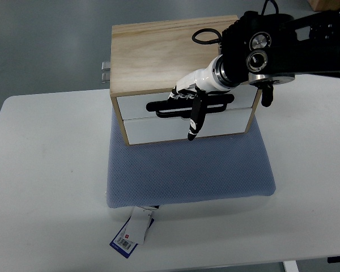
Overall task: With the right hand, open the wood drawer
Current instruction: 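Hook the handle with the right hand and pull the drawer toward the robot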
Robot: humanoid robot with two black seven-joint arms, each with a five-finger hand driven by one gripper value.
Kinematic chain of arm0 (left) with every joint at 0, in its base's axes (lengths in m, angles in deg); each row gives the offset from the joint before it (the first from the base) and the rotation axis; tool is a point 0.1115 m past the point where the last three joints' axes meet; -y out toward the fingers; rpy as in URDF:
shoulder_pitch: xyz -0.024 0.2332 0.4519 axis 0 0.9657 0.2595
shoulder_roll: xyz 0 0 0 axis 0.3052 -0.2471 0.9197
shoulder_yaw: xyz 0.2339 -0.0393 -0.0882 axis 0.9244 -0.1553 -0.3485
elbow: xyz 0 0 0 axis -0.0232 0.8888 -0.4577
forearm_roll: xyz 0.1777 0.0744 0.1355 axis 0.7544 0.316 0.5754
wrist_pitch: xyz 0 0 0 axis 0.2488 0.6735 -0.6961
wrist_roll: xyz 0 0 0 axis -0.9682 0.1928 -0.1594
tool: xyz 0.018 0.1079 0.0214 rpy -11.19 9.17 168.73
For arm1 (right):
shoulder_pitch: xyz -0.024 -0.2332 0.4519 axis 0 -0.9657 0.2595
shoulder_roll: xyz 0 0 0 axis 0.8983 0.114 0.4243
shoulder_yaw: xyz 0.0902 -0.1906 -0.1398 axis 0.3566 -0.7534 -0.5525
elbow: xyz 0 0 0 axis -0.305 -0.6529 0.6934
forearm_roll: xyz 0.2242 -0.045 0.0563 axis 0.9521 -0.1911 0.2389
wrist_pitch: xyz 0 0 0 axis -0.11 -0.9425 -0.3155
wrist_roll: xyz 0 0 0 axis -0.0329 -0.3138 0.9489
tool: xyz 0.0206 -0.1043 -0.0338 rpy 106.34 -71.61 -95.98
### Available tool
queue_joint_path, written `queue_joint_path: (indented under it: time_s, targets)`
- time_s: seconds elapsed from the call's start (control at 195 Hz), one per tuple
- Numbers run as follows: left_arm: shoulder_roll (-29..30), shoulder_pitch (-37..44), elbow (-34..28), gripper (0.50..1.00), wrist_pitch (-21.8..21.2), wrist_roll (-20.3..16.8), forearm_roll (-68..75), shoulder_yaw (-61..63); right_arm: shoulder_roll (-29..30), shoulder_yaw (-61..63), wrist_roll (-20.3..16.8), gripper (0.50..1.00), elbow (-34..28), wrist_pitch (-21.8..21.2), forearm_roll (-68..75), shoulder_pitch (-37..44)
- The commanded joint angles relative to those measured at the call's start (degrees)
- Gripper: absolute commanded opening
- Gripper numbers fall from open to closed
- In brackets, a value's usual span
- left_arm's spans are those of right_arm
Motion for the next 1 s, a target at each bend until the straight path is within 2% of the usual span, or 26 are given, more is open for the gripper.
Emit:
queue_joint_path:
  time_s: [0.0, 0.18, 0.329, 0.375, 0.395, 0.58, 0.996]
  targets:
    - [0.0, 0.0, -0.06, 1.0, -0.09, -0.04, -0.06, -0.01, 0.0, -0.05, 0.01, 0.938, 0.28, 0.0, -1.14, -1.26]
    - [0.0, 0.0, -0.06, 1.0, -0.09, -0.04, -0.06, -0.01, -0.09, -0.14, 0.1, 0.94, 0.63, -0.7, -2.02, -2.49]
    - [0.0, 0.0, -0.15, 1.0, -0.09, -0.04, -0.15, -0.01, -0.61, -0.22, 0.01, 0.938, 0.45, -4.57, -1.05, -1.79]
    - [0.0, 0.0, -0.15, 1.0, -0.09, -0.04, -0.15, -0.01, -0.62, -0.22, 0.01, 0.938, 0.45, -4.57, -1.05, -1.79]
    - [0.0, 0.0, -0.15, 1.0, -0.09, -0.04, -0.15, -0.01, -0.7, -0.22, 0.01, 0.938, -0.16, -6.24, 0.18, -1.17]
    - [0.0, 0.09, -0.24, 1.0, -0.09, -0.04, -0.15, -0.1, -0.79, -0.22, -0.25, 0.938, -2.45, -9.14, 2.9, 0.76]
    - [0.0, 0.0, -0.76, 1.0, -0.09, -0.04, -0.15, -0.1, -1.93, -0.14, -0.43, 0.938, -7.11, -12.57, 6.24, 4.45]
